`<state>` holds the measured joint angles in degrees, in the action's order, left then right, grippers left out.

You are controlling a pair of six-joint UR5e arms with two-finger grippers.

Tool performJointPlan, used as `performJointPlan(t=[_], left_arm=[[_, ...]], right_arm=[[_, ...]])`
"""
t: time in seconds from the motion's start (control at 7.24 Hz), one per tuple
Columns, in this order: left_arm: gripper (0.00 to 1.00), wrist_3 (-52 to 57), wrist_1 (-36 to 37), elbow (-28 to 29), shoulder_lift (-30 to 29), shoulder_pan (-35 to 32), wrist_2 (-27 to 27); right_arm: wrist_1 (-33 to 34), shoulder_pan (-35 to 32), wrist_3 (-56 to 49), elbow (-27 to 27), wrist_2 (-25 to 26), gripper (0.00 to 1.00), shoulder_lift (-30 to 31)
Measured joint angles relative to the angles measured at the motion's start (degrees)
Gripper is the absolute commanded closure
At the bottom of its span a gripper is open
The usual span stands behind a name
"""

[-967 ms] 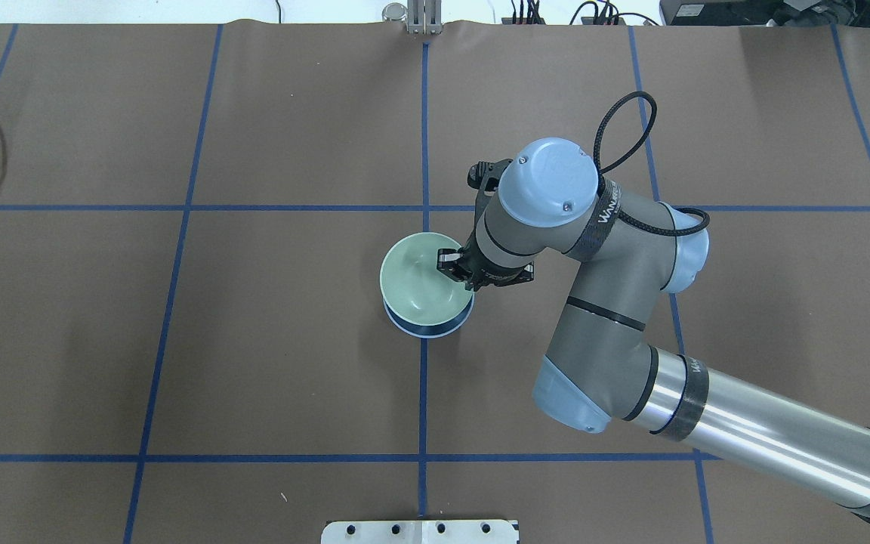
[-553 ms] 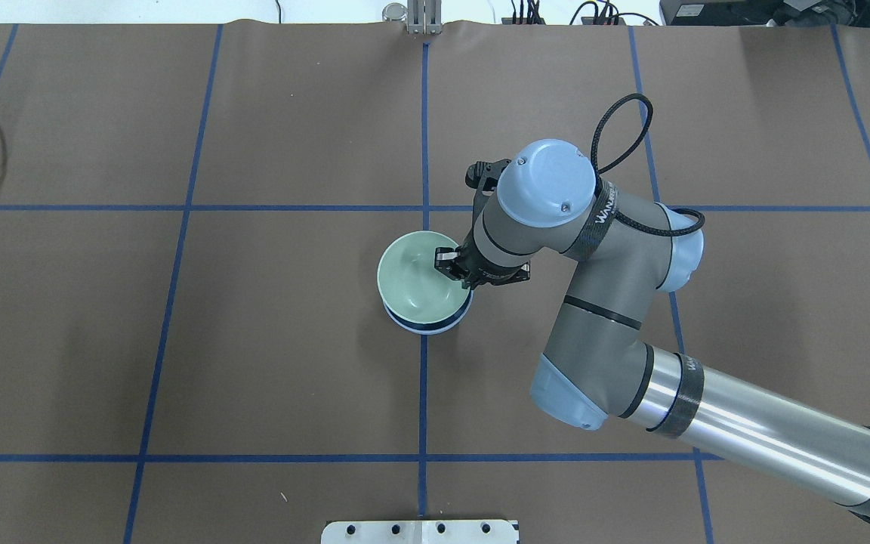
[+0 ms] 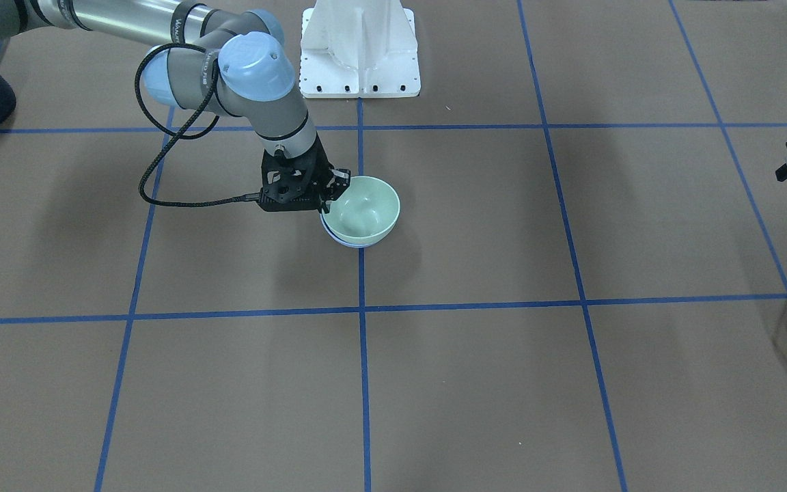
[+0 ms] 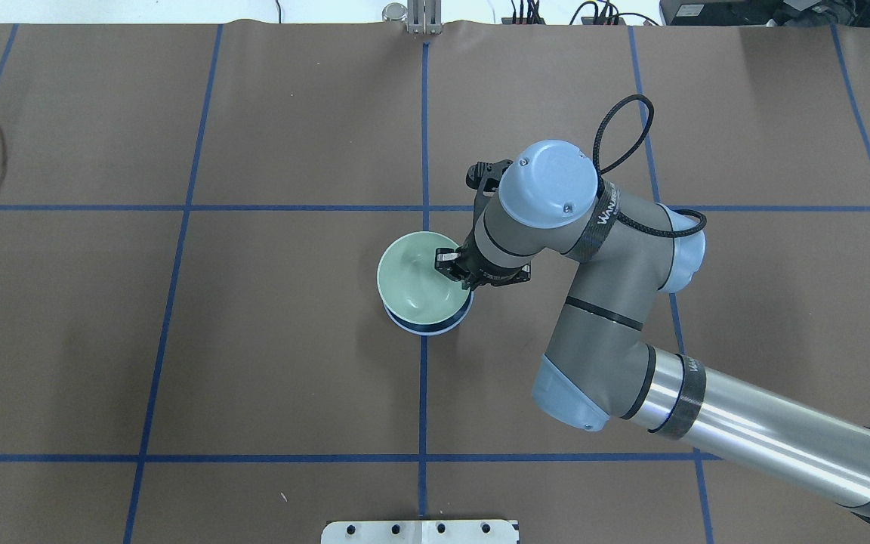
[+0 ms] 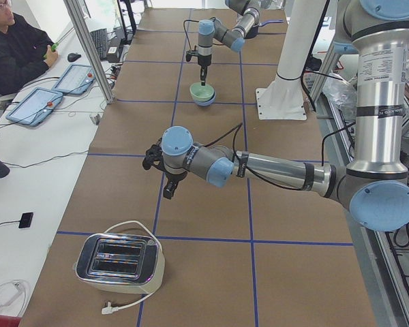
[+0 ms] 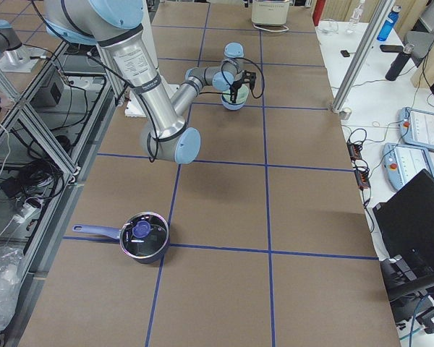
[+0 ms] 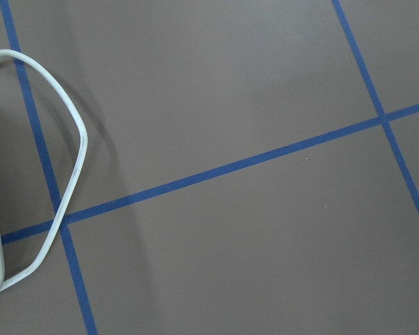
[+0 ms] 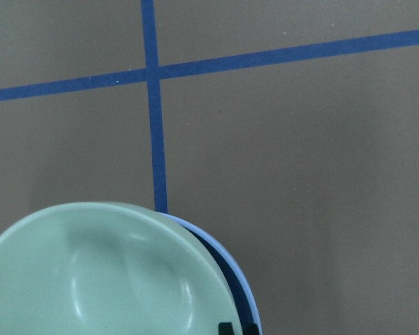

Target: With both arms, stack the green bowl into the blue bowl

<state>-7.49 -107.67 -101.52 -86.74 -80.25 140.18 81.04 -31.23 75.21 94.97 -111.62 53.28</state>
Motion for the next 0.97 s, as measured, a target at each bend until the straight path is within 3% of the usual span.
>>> performJointPlan(t=[0.41,0.55,0.97], left_arm=[[0.02,-0.1,0.0,0.0,0.0,0.0,0.0],[0.02,-0.1,0.0,0.0,0.0,0.0,0.0],[0.02,-0.1,0.1,0.0,0.0,0.1,0.0]], right_arm=[[0.0,0.1,-0.2,0.1,0.1,1.0,0.5],[0.0,0.1,-0.2,0.2,-0.1,0.01,0.4],[-0.1,0.4,-0.3,1.1,0.1,0.0,0.1]])
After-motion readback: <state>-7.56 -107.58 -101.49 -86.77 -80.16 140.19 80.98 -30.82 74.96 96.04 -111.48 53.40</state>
